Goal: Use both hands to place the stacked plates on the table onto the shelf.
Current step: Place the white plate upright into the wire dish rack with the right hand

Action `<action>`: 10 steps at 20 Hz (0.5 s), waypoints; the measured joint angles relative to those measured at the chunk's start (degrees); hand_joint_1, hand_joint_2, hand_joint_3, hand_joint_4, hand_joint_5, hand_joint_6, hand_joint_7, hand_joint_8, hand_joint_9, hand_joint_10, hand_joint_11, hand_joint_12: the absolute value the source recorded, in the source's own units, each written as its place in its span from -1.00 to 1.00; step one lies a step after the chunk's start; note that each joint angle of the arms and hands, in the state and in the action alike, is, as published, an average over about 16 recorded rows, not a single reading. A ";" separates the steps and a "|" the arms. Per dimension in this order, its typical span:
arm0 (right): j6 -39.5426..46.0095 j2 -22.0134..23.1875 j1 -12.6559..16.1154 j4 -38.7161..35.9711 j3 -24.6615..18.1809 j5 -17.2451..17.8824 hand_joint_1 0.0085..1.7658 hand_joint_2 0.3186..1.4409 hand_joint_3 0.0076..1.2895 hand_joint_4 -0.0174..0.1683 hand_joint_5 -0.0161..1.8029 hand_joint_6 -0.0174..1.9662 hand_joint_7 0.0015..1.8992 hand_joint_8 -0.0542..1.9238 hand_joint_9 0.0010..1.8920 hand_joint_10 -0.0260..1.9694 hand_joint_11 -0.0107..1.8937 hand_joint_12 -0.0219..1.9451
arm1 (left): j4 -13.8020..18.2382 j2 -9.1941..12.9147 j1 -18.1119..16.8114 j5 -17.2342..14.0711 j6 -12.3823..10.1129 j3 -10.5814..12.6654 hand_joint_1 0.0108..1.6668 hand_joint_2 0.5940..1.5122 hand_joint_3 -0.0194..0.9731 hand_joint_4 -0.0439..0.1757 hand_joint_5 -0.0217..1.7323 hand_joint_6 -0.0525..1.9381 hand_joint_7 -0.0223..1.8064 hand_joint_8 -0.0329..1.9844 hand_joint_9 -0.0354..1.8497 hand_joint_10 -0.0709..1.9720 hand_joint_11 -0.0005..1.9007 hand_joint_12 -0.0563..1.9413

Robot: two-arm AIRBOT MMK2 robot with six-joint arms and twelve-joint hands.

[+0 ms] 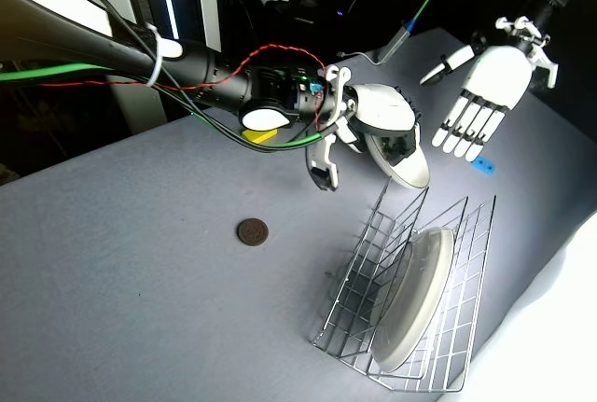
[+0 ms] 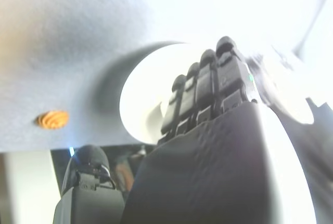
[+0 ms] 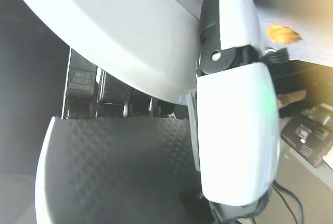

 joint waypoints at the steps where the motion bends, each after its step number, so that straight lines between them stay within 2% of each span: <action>1: 0.13 1.35 0.45 0.00 -1.52 -0.57 0.38 0.12 -0.99 -0.65 0.02 -0.31 0.13 -0.44 0.35 -0.98 -0.02 0.11 | 0.27 0.47 -1.37 -0.28 -0.75 -0.13 -1.00 0.07 -0.94 -0.62 -0.97 -0.93 -0.96 -0.98 -0.94 -0.92 -0.98 -0.94; 5: 1.36 7.20 3.04 0.02 -7.80 -3.28 0.38 0.13 -0.99 -0.62 0.07 -0.25 0.17 -0.40 0.36 -0.98 -0.02 0.12 | 2.26 2.50 -7.40 -1.23 -3.70 -0.87 -1.00 0.06 -0.94 -0.63 -0.96 -0.93 -0.96 -0.98 -0.94 -0.92 -0.98 -0.94; 10: 4.62 14.97 7.75 -0.02 -14.57 -7.21 0.38 0.14 -0.99 -0.59 0.12 -0.18 0.22 -0.35 0.38 -0.98 -0.02 0.12 | 6.14 4.98 -14.91 -1.71 -7.24 -2.77 -1.00 0.06 -0.94 -0.63 -0.96 -0.93 -0.96 -0.98 -0.94 -0.92 -0.98 -0.94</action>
